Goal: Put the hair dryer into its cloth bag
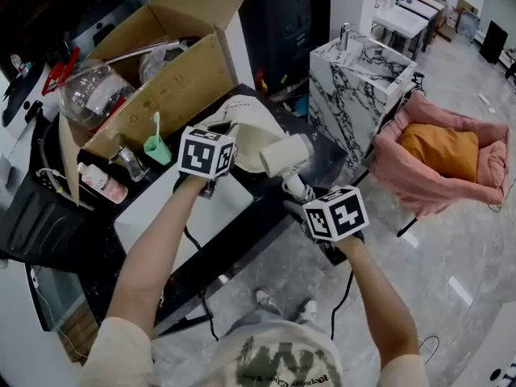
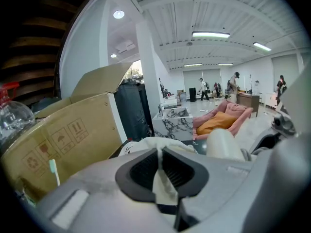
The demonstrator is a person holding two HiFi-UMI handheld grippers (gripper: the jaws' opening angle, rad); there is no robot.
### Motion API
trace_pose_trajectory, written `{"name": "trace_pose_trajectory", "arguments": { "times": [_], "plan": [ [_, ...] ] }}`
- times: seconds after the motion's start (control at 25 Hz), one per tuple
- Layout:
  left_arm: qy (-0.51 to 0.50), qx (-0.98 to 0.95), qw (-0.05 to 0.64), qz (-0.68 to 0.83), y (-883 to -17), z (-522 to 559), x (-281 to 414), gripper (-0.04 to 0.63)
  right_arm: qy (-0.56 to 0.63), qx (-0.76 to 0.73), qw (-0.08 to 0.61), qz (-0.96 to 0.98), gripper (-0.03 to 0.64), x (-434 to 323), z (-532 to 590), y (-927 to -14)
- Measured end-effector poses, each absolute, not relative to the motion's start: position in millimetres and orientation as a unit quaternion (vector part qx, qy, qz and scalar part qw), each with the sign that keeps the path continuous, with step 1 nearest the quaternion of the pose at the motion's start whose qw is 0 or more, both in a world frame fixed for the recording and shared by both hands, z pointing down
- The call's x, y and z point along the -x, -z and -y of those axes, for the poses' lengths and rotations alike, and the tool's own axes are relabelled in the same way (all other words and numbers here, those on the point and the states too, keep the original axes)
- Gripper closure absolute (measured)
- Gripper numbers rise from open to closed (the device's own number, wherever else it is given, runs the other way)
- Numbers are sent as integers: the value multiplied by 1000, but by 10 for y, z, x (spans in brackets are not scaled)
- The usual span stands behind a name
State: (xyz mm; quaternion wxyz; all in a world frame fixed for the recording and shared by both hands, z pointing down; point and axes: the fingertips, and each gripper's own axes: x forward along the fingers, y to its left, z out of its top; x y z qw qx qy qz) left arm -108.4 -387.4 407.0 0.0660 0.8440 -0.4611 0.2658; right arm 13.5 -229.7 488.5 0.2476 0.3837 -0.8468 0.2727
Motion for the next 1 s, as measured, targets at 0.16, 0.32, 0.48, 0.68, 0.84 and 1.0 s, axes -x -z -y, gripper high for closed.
{"name": "trace_pose_trajectory", "arguments": {
  "times": [0.16, 0.32, 0.48, 0.68, 0.84, 1.0],
  "plan": [
    [-264, -846, 64, 460, -4043, 3833, 1057, 557, -281, -353, 263, 853, 359, -39, 2199, -4936],
    [-266, -848, 59, 455, -4042, 3779, 1033, 557, -295, -323, 274, 856, 359, 74, 2131, -4982],
    [-267, -850, 57, 450, -4054, 3710, 1025, 557, -307, -303, 280, 857, 357, 201, 2133, -5027],
    [-276, -851, 41, 445, -4063, 3626, 1055, 557, -321, -292, 278, 857, 357, 320, 2189, -5059],
    [-278, -854, 35, 438, -4078, 3570, 1061, 557, -336, -287, 270, 855, 357, 382, 2239, -5074],
    [-288, -857, 23, 426, -4118, 3524, 1043, 557, -336, -295, 268, 853, 357, 383, 2313, -5074]
  ]
}}
